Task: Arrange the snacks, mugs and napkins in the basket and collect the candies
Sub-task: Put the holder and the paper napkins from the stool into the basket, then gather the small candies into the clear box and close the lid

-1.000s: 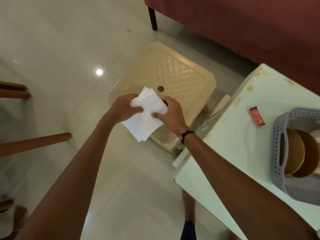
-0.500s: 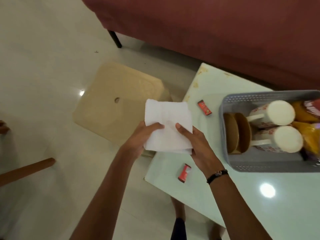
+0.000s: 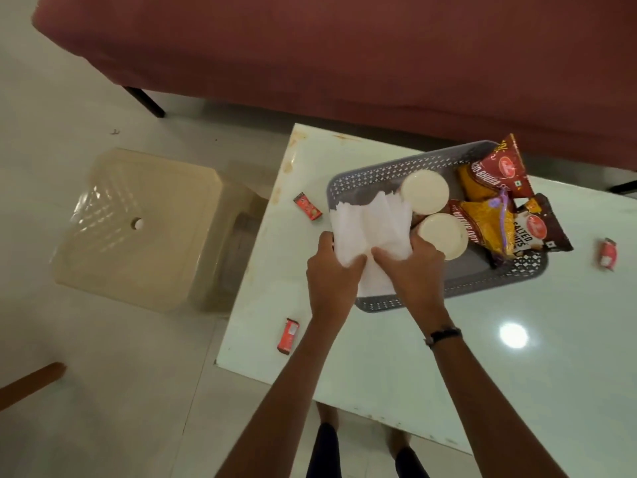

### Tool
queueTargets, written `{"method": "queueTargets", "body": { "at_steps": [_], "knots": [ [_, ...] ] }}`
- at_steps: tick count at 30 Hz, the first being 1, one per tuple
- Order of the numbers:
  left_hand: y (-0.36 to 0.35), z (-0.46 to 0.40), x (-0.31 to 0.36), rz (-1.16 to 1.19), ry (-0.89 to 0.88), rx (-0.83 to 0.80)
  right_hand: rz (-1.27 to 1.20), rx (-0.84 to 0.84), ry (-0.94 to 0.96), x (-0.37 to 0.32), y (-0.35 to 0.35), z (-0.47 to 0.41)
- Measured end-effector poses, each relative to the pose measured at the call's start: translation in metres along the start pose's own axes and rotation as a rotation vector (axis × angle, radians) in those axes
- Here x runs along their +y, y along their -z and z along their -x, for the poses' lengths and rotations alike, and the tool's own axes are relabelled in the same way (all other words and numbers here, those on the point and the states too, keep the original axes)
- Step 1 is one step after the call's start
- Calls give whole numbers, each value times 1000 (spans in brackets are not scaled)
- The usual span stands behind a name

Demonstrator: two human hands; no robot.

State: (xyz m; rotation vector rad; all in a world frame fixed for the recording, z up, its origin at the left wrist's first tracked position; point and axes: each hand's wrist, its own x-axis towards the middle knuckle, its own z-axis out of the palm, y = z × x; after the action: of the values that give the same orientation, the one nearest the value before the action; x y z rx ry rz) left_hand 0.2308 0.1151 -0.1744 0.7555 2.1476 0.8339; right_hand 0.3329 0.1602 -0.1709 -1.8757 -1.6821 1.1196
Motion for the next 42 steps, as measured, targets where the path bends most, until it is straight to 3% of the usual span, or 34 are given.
{"method": "queueTargets", "body": {
  "at_steps": [5,21,25,36,42],
  "knots": [
    [-26,-15,10,-47,-60,120,178,39,132,7,-14,-29],
    [-38,-19,-1,-28,-65,263,225,107,347,28,-32,-26],
    [-40,-22,0,-26,-89,265,267,170,427,33,-33,-25],
    [-45,-15,-9,7,-110,274,323,152,500,44,-34,-27],
    [-38,-12,-10,-15,-93,261,265,192,531,42,11,-26]
  ]
}}
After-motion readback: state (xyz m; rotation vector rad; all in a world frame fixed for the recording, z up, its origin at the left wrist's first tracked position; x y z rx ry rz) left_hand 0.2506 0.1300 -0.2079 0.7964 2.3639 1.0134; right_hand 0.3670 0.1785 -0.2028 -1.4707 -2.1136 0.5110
